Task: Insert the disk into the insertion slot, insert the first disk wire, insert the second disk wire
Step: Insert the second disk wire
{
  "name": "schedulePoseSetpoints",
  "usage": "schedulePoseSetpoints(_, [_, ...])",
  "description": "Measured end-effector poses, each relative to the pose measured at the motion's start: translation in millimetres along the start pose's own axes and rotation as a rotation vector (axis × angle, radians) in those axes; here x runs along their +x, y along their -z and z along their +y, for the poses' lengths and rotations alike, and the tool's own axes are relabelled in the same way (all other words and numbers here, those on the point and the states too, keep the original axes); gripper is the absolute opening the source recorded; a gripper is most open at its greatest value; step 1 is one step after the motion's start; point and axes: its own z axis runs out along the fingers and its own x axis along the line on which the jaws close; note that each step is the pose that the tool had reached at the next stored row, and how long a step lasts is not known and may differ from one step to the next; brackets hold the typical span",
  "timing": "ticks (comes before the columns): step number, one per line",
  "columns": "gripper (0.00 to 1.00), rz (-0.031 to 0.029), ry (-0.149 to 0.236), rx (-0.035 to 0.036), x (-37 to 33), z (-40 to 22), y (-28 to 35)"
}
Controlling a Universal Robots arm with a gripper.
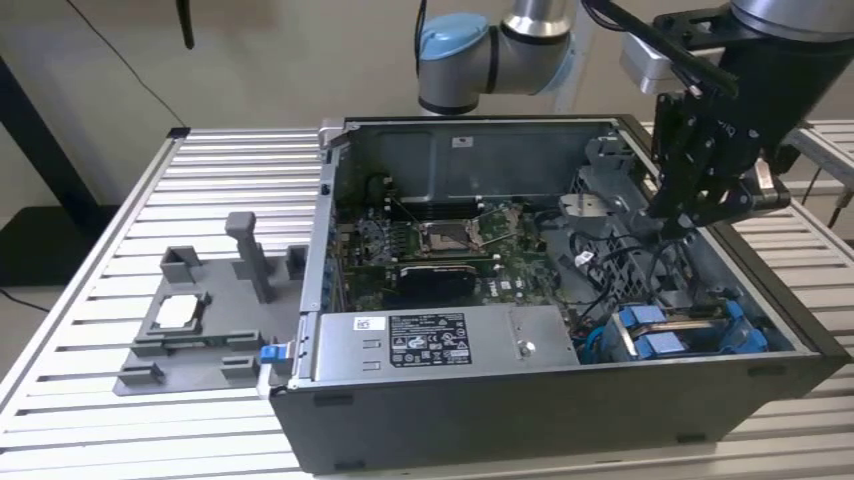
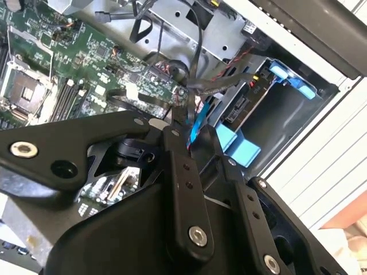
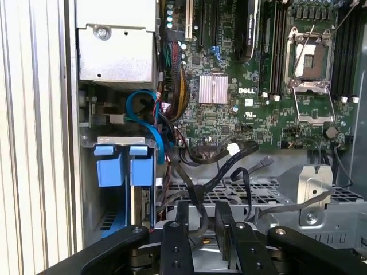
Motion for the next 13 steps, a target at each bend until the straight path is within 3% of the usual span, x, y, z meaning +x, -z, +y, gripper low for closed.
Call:
schedulePoseSetpoints(9, [0.33,0.0036,0.008,0.0267,-3.2,12.4,0.4])
schedulePoseSetpoints(11, [0.33,0.01,0.012,0.0325,-3.2,14.8,0.5])
schedulePoseSetpoints(13, [0.33,0.0223,0.017,0.0362,-3.5,16.7,-0.1])
